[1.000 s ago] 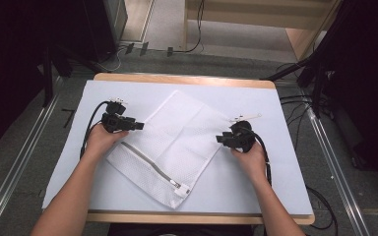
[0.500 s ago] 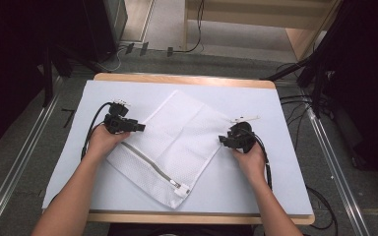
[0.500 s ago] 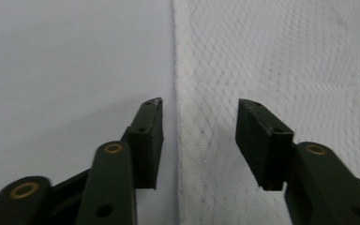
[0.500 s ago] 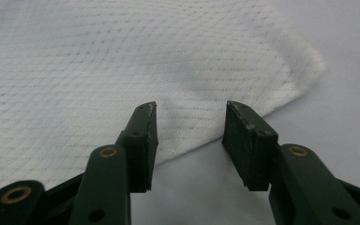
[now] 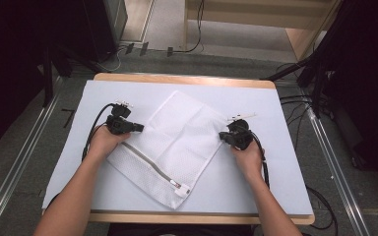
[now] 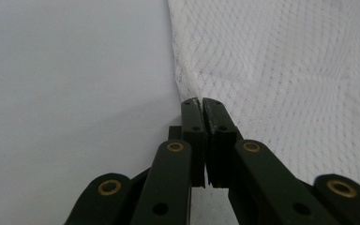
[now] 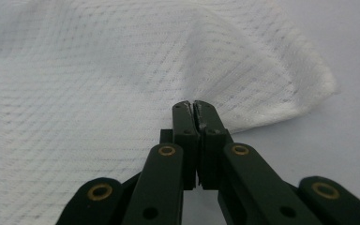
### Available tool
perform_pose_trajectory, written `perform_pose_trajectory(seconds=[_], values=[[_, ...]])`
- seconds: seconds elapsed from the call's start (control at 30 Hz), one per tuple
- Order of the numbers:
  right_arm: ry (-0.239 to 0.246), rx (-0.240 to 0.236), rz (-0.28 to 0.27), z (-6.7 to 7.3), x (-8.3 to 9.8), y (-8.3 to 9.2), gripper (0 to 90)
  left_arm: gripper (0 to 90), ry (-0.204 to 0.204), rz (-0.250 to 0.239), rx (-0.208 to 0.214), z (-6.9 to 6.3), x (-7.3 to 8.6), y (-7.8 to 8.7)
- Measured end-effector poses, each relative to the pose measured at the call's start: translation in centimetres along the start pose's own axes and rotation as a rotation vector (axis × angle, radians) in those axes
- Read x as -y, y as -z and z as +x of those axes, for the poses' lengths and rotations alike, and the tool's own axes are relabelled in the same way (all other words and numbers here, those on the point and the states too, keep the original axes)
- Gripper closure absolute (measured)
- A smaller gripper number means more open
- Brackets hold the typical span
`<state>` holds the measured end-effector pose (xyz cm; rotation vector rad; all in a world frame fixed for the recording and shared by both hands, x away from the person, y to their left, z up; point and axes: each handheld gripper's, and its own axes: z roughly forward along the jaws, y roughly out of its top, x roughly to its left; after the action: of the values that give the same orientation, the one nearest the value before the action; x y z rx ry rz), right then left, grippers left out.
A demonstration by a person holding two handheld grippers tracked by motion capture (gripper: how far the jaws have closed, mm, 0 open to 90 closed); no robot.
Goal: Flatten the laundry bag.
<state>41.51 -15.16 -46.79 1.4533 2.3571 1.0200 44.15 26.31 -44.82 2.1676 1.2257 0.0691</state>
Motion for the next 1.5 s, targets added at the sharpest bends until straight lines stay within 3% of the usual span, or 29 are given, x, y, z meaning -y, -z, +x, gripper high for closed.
perform_pose_trajectory(seconds=[0.2, 0.57, 0.9, 1.07, 1.27, 1.5], values=[[-0.011, 0.001, -0.024, -0.6, -0.9, 0.3, 90.0, 89.9, 0.012, -0.024, 0.011, -0.3, 0.1, 0.6], [-0.02, -0.01, -0.005, -1.7, -2.5, -0.6, 90.0, 89.8, 0.042, -0.059, 0.026, -1.2, 1.5, 1.5], [-0.012, -0.035, 0.012, -1.9, -4.5, -2.1, 90.0, 89.7, 0.055, -0.071, 0.004, -2.0, 3.2, 2.3], [0.016, -0.041, 0.015, -1.7, -5.7, -3.0, 90.0, 89.8, 0.081, -0.088, -0.007, -2.3, 4.1, 2.6], [0.017, -0.057, -0.024, -1.9, -7.1, -3.9, 90.0, 89.7, 0.085, -0.083, -0.008, -3.0, 4.7, 2.7], [0.022, -0.039, -0.008, -1.7, -7.3, -5.5, 89.7, 88.9, 0.091, -0.053, 0.014, -3.1, 5.1, 2.6]])
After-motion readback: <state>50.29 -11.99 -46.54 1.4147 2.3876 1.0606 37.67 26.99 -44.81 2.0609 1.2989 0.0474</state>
